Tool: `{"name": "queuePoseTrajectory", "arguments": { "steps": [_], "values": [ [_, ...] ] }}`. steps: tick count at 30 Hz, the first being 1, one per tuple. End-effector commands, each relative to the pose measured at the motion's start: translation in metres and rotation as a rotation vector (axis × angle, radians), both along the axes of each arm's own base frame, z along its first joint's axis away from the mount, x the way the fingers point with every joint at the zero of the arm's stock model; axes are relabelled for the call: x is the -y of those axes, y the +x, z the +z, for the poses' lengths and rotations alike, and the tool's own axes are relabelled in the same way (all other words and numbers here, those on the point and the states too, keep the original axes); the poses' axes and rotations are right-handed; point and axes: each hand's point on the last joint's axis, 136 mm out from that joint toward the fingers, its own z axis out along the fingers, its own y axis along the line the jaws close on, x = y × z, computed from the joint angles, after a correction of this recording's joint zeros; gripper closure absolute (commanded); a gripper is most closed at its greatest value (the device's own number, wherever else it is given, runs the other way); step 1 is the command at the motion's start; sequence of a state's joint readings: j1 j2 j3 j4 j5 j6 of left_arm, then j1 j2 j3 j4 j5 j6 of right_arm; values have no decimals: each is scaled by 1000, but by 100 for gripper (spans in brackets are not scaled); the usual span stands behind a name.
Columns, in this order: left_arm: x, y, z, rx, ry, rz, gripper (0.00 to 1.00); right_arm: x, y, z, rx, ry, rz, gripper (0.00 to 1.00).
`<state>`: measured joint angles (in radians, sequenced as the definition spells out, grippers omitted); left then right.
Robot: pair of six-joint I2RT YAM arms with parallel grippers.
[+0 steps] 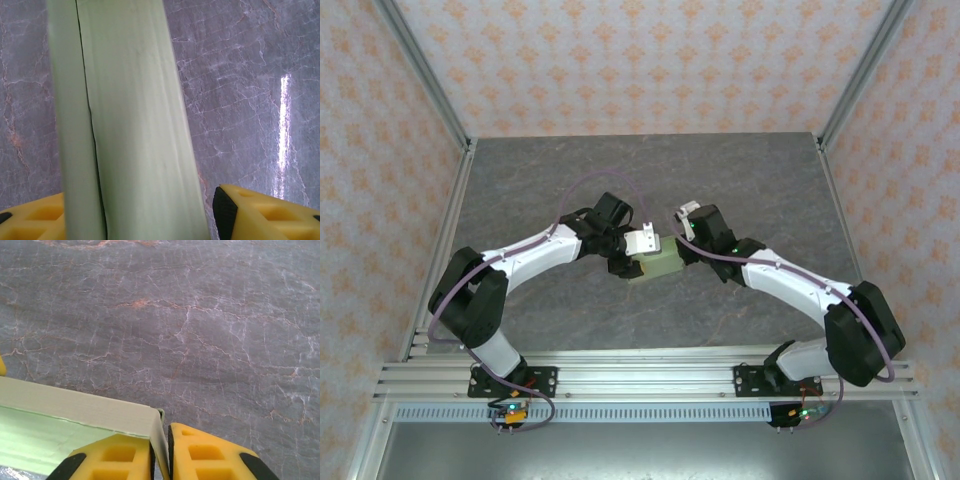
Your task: Fold the paper box
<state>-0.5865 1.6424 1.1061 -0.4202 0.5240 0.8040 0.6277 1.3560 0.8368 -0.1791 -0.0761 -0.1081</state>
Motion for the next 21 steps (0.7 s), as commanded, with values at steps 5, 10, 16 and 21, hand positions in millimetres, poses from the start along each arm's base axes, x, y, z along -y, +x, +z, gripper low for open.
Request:
{"name": "queuePoseTrajectory", "arguments": {
  "steps": [5, 10, 16, 21],
  "values": [
    [2, 5, 9, 20, -39, 33, 38, 1, -2, 24, -65, 6, -160, 93],
    [2, 9, 6, 25, -40, 63, 38, 0, -10, 28, -67, 0, -196, 98],
    [1, 8, 3, 21, -39, 66, 39, 6, -11, 18, -69, -42, -222, 98],
    [1, 8, 2, 21, -43, 69, 40, 7, -13, 6, -89, -26, -245, 98]
  ]
}}
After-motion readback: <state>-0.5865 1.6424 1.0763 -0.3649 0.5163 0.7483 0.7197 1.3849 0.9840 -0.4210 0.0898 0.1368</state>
